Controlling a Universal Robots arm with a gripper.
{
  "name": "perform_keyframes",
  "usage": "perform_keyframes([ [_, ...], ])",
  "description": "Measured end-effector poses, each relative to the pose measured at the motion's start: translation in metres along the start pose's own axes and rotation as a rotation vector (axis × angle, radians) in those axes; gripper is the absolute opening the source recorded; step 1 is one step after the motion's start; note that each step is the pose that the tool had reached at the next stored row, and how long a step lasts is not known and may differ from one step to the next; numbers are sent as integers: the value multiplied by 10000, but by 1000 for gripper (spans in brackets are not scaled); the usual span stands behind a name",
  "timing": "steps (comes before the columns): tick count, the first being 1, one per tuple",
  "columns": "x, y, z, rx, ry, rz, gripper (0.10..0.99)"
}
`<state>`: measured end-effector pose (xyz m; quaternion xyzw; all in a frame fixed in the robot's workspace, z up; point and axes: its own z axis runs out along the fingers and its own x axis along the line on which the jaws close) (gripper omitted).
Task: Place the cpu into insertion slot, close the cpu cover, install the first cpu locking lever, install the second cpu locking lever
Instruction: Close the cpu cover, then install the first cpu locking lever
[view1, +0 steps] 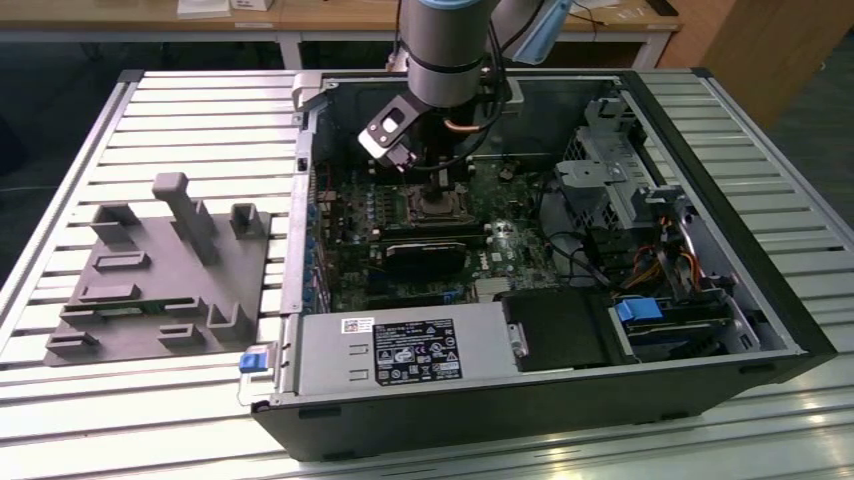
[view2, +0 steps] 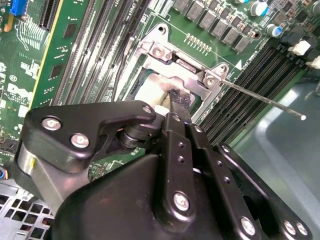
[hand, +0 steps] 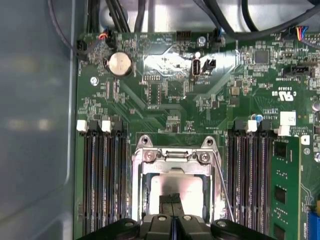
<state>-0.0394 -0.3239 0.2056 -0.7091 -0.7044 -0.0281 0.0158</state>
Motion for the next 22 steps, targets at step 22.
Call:
perform_keyframes([
  [22,7,12,-110,0,1,0,118],
])
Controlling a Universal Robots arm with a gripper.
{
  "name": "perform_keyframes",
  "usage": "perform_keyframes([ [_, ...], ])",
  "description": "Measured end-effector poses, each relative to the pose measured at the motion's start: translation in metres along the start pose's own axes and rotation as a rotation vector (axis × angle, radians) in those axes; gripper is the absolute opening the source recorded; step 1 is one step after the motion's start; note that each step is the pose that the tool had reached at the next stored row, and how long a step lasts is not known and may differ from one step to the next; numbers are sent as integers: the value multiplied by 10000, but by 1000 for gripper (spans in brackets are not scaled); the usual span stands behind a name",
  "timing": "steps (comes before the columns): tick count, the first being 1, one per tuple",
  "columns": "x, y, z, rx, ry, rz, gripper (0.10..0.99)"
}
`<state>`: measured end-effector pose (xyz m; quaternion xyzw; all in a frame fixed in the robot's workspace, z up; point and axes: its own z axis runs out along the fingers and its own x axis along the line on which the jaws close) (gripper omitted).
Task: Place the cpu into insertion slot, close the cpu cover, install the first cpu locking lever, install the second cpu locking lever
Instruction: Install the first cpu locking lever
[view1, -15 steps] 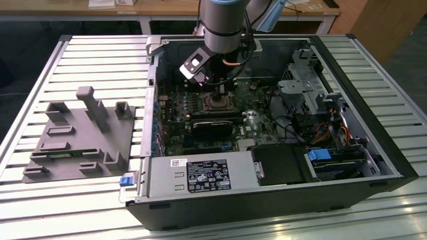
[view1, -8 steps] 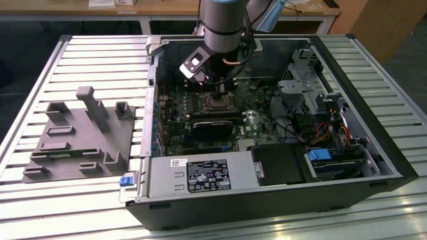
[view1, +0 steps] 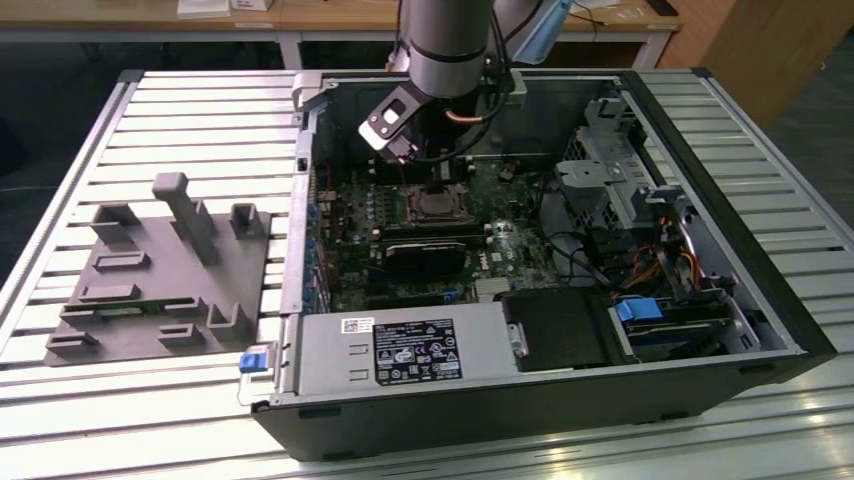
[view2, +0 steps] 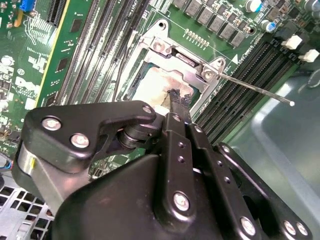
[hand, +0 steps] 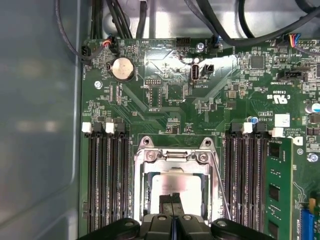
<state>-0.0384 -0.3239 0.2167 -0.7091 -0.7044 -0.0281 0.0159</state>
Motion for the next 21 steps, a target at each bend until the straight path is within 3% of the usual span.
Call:
perform_keyframes([
  [8,8,3,-134,-13,1,-3,118],
  [19,31,8,-495,-24,18,-2,118],
  [21,33,9,-520,-22,22,-27,118],
])
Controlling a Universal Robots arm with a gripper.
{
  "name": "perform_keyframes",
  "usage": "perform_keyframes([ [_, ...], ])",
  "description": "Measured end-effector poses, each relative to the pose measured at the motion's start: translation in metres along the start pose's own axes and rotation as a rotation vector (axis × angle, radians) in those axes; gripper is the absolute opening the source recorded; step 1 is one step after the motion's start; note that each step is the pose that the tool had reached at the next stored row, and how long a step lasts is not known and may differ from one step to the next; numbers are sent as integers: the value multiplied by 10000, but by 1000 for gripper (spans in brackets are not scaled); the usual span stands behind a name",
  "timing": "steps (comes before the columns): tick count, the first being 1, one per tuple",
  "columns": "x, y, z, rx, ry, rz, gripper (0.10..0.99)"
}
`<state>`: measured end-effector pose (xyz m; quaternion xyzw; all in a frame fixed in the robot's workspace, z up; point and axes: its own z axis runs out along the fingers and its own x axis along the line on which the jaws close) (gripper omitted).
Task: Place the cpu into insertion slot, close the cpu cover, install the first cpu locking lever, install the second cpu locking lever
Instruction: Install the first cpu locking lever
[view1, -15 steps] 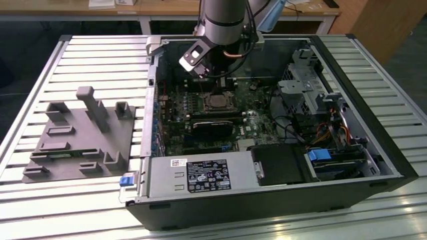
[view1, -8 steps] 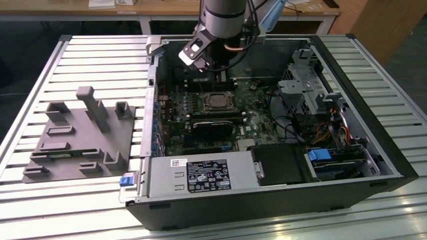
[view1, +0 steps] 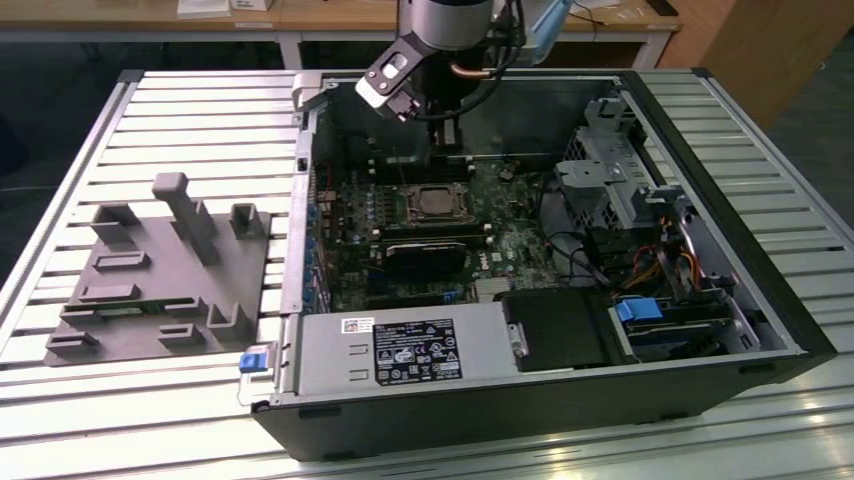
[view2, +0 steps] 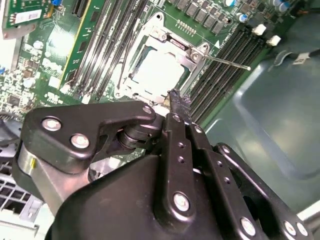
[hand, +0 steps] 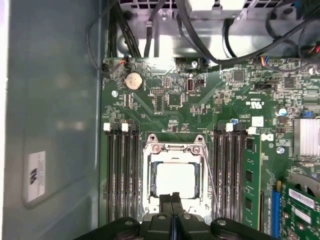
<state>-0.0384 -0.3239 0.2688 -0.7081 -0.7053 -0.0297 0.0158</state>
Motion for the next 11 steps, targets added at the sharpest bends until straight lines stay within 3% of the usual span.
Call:
perform_keyframes([
  [11,0,0,0,117,34,-1799,118],
])
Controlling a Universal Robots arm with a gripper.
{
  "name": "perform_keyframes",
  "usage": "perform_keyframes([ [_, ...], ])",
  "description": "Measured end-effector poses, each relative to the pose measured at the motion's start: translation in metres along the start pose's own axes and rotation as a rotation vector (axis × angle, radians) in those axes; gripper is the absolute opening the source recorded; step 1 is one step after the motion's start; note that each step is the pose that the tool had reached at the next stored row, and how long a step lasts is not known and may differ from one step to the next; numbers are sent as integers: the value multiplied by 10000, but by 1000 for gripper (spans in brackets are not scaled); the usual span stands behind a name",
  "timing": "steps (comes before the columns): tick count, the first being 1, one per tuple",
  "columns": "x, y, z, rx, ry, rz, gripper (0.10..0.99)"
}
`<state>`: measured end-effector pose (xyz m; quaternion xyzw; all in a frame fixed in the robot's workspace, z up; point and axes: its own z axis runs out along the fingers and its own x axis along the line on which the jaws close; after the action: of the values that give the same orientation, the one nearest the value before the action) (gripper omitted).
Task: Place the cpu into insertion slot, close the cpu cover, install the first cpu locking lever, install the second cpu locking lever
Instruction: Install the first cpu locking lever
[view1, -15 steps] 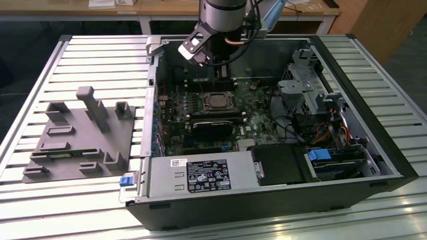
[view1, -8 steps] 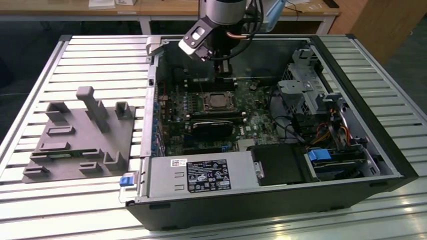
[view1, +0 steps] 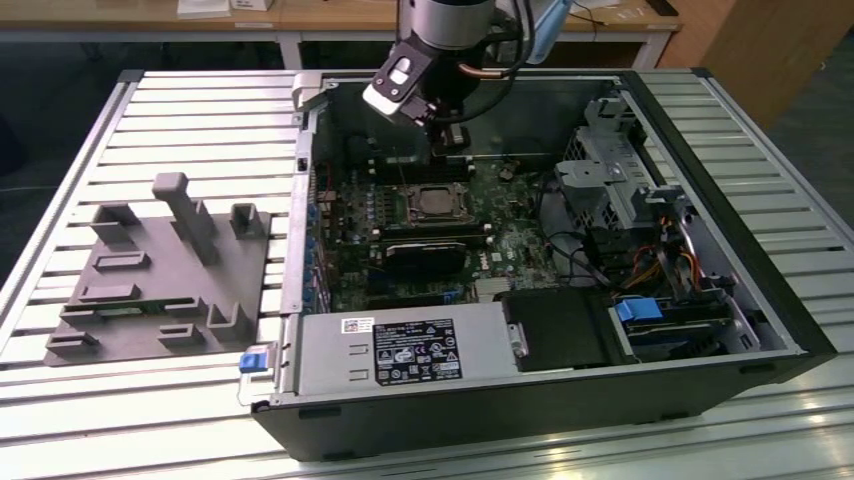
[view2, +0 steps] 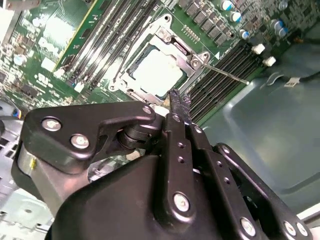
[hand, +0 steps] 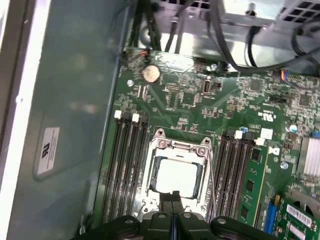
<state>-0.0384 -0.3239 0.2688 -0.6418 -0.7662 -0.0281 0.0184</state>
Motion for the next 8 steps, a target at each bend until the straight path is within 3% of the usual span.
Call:
perform_keyframes([
  [8,0,0,0,56,17,-889,118],
])
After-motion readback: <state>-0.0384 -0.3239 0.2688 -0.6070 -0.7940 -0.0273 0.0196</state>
